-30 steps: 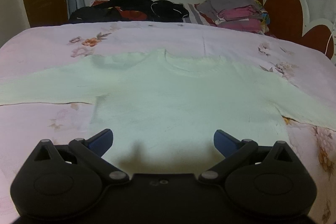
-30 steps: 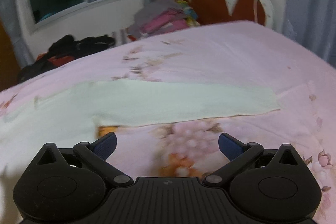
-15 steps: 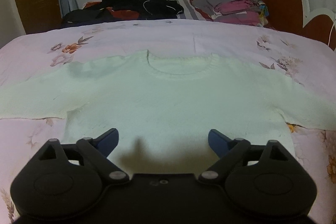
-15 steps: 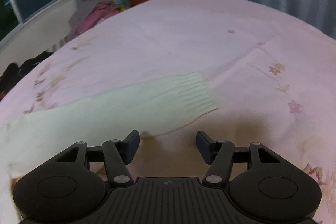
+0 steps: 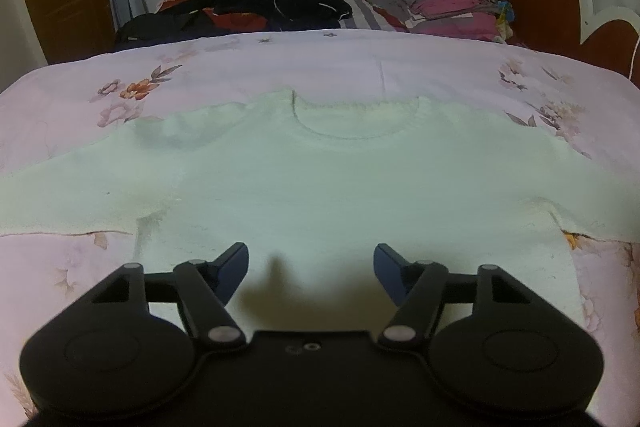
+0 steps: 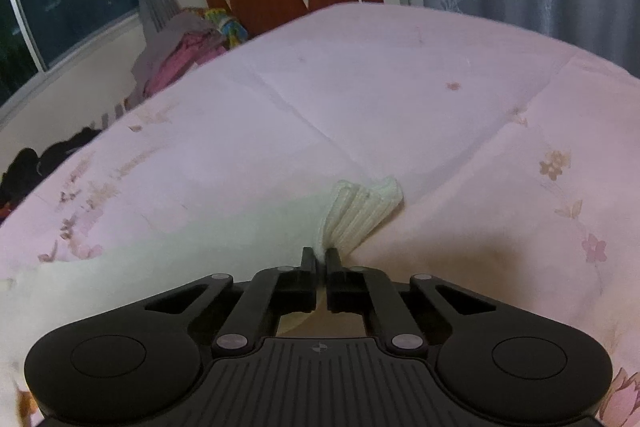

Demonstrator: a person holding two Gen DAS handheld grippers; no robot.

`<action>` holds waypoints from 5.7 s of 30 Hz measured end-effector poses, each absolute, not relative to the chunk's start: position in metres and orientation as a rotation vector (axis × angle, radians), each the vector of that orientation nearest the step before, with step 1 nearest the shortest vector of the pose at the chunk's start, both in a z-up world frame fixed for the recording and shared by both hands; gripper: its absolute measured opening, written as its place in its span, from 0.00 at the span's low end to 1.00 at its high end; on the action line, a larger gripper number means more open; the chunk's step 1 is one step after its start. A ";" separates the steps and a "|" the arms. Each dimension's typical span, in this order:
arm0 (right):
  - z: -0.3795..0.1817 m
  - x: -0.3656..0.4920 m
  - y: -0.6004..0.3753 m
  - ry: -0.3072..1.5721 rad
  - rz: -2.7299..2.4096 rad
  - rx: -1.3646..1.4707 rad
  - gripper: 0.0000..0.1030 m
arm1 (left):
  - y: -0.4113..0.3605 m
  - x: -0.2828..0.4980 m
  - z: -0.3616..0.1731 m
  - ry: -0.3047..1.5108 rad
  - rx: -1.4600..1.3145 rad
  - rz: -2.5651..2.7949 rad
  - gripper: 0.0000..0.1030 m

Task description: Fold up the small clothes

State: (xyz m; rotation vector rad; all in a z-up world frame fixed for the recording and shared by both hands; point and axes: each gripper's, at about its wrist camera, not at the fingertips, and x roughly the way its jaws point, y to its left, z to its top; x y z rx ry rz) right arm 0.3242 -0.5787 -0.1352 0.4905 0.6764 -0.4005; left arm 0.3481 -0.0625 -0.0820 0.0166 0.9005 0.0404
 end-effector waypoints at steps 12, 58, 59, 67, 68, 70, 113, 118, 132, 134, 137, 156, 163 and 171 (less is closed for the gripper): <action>-0.045 0.355 -0.414 0.549 0.003 0.384 0.02 | -0.012 0.343 -0.063 0.852 -0.049 0.045 0.66; -0.124 0.339 -0.295 0.767 -0.027 0.189 0.70 | 0.033 0.405 -0.126 0.896 -0.300 -0.183 0.08; -0.124 0.340 -0.294 0.768 -0.029 0.190 0.70 | 0.034 0.403 -0.120 0.868 -0.309 -0.197 0.08; -0.139 0.355 -0.294 0.791 -0.036 0.196 0.48 | 0.061 0.402 -0.066 0.714 -0.373 -0.199 0.08; -0.139 0.357 -0.293 0.788 -0.040 0.197 0.48 | 0.067 0.403 -0.066 0.710 -0.370 -0.184 0.08; -0.139 0.363 -0.292 0.781 -0.041 0.208 0.48 | 0.078 0.401 -0.072 0.724 -0.360 -0.152 0.08; -0.116 0.398 -0.257 0.756 0.093 0.135 0.36 | 0.075 0.380 -0.104 0.849 -0.181 -0.026 0.68; -0.130 0.406 -0.222 0.833 0.125 0.088 0.36 | 0.105 0.364 -0.096 0.850 -0.198 0.039 0.68; -0.103 0.402 -0.125 0.792 0.310 0.072 0.36 | 0.175 0.330 -0.080 0.820 -0.248 0.173 0.68; -0.101 0.402 -0.103 0.791 0.347 0.058 0.36 | 0.187 0.325 -0.080 0.818 -0.259 0.189 0.68; -0.101 0.403 -0.074 0.799 0.396 0.033 0.36 | 0.208 0.319 -0.080 0.816 -0.276 0.221 0.68; -0.128 0.426 0.001 0.869 0.374 -0.022 0.36 | 0.358 0.295 -0.113 0.797 -0.562 0.406 0.68; -0.127 0.426 -0.002 0.847 0.359 -0.001 0.36 | 0.380 0.304 -0.120 0.724 -0.667 0.398 0.69; -0.134 0.427 0.002 0.842 0.359 -0.031 0.38 | 0.394 0.311 -0.124 0.659 -0.735 0.411 0.59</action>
